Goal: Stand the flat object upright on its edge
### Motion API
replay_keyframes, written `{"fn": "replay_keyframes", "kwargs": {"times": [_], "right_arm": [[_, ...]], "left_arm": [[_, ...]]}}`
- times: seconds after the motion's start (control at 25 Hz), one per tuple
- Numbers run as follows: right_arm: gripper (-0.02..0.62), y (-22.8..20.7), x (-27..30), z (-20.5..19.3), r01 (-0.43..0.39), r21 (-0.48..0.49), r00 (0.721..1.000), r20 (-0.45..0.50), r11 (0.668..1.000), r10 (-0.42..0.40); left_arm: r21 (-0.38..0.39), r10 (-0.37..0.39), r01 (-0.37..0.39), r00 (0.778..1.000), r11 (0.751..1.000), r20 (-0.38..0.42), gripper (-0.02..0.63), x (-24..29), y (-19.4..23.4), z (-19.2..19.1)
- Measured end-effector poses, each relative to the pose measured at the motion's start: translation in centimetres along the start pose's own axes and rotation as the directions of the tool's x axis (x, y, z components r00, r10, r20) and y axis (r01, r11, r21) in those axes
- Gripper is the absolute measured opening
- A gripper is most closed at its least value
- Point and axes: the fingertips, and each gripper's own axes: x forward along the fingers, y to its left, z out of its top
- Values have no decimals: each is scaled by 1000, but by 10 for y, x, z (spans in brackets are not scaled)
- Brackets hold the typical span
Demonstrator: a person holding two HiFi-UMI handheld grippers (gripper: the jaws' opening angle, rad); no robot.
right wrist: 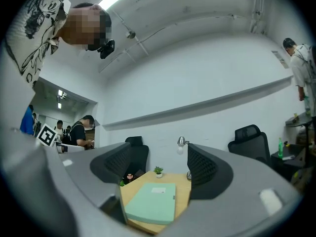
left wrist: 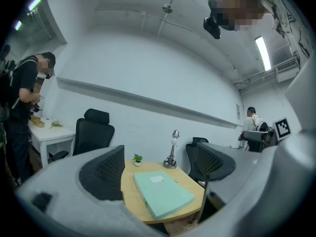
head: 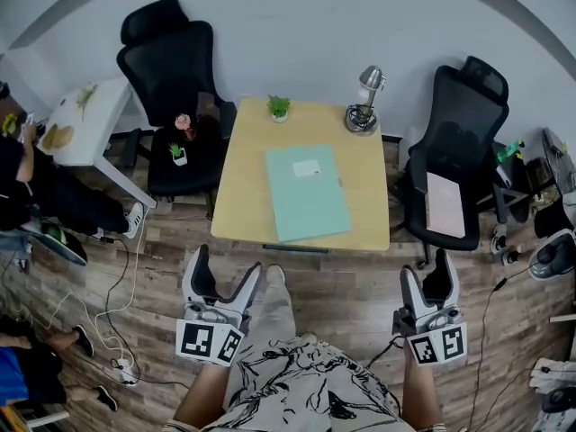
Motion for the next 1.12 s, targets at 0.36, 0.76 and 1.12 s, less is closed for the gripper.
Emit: {"fn": "replay_keyframes", "kwargs": {"times": [0.36, 0.76, 1.12], "right_arm": [[354, -18, 129, -3, 22, -5, 1000, 3, 1000, -22], [354, -25, 226, -17, 21, -2, 997, -74, 1000, -21], [354, -75, 290, -105, -49, 81, 945, -319, 996, 72]], "left_arm": [[-10, -54, 55, 999, 998, 3, 446, 113, 66, 26], [-57, -130, 126, 989, 990, -71, 446, 191, 104, 24], [-146, -74, 44, 975, 988, -210, 446, 239, 117, -42]]}}
